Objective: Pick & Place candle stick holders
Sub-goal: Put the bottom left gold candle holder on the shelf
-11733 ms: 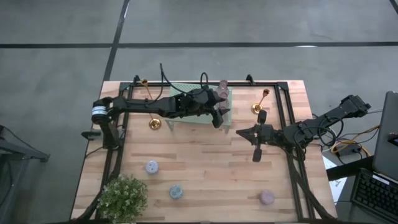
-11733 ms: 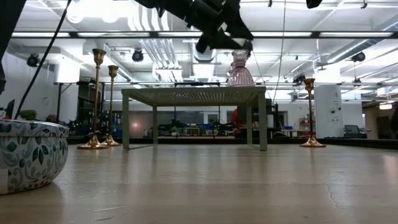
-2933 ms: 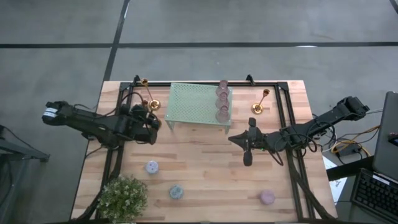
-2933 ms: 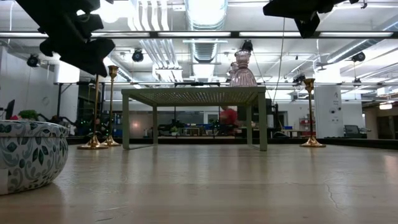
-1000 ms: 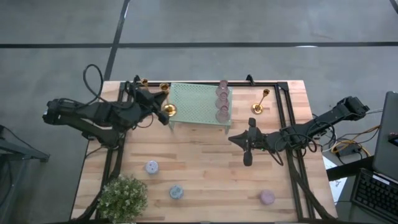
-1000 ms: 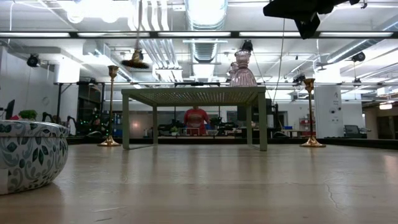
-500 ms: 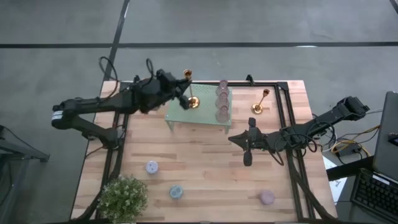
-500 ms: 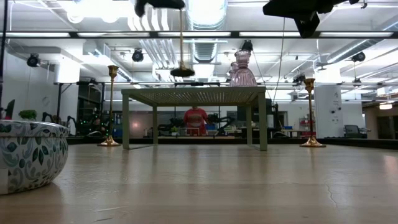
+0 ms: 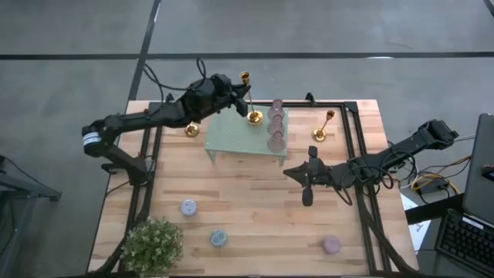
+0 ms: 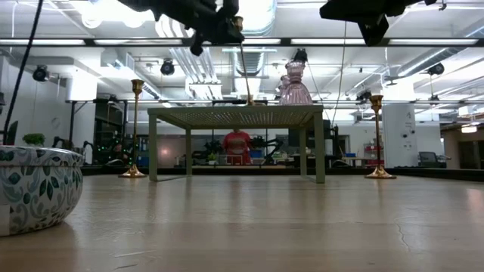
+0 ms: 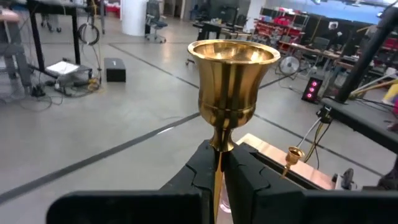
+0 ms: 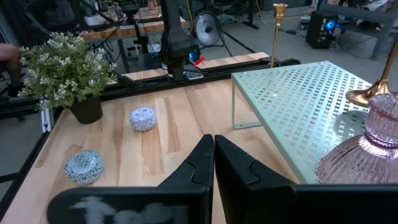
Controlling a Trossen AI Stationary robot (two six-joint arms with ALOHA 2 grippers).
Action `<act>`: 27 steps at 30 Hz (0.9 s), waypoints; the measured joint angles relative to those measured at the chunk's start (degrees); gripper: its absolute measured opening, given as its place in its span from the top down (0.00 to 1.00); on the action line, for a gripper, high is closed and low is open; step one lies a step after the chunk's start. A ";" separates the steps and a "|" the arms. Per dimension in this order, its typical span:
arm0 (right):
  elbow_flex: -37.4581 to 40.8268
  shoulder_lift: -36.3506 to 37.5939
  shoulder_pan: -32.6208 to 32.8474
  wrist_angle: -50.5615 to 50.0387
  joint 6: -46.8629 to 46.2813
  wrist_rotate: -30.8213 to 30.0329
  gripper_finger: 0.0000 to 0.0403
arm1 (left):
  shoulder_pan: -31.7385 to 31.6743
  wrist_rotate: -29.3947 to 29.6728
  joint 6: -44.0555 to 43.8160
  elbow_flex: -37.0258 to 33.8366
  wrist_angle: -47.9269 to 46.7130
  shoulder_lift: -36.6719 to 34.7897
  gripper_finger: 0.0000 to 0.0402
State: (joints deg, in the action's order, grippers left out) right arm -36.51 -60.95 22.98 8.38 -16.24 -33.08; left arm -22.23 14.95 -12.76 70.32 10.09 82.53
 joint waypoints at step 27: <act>0.22 0.00 0.02 -0.90 0.20 0.13 0.98 | -1.02 -2.04 4.40 15.66 -10.17 12.22 0.95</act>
State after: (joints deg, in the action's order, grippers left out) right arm -36.29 -60.95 23.00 7.49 -16.04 -32.95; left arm -23.24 12.91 -8.36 85.97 -0.08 94.75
